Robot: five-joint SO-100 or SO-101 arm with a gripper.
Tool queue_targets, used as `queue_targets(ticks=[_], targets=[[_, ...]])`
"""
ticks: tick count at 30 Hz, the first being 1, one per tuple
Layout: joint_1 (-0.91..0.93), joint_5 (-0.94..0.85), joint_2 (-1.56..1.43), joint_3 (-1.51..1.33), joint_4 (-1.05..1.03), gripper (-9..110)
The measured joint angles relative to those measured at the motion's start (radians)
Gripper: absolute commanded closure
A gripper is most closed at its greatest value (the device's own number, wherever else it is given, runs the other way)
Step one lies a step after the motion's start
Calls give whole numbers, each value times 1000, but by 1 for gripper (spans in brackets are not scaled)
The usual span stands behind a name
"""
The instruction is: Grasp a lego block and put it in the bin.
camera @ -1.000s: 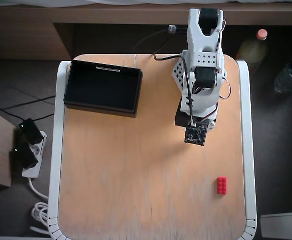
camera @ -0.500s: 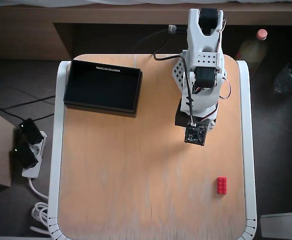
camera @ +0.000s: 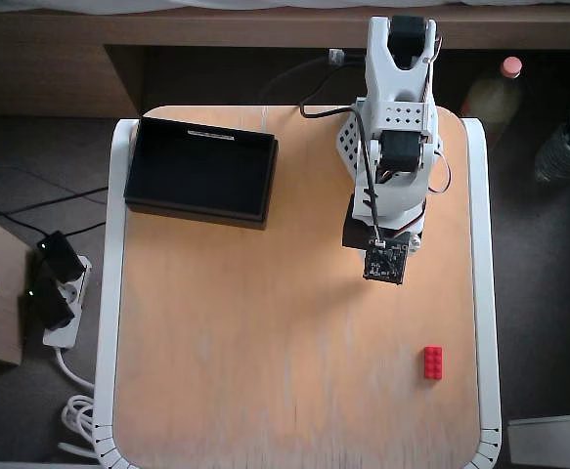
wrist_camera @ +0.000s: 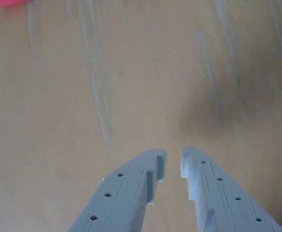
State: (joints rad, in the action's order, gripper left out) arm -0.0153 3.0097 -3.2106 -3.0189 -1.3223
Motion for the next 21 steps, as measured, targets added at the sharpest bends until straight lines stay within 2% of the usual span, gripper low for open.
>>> queue_targets(ticks=[14, 21], targets=[[0, 29, 0, 0, 0, 101], [26, 112, 0, 0, 0, 101]])
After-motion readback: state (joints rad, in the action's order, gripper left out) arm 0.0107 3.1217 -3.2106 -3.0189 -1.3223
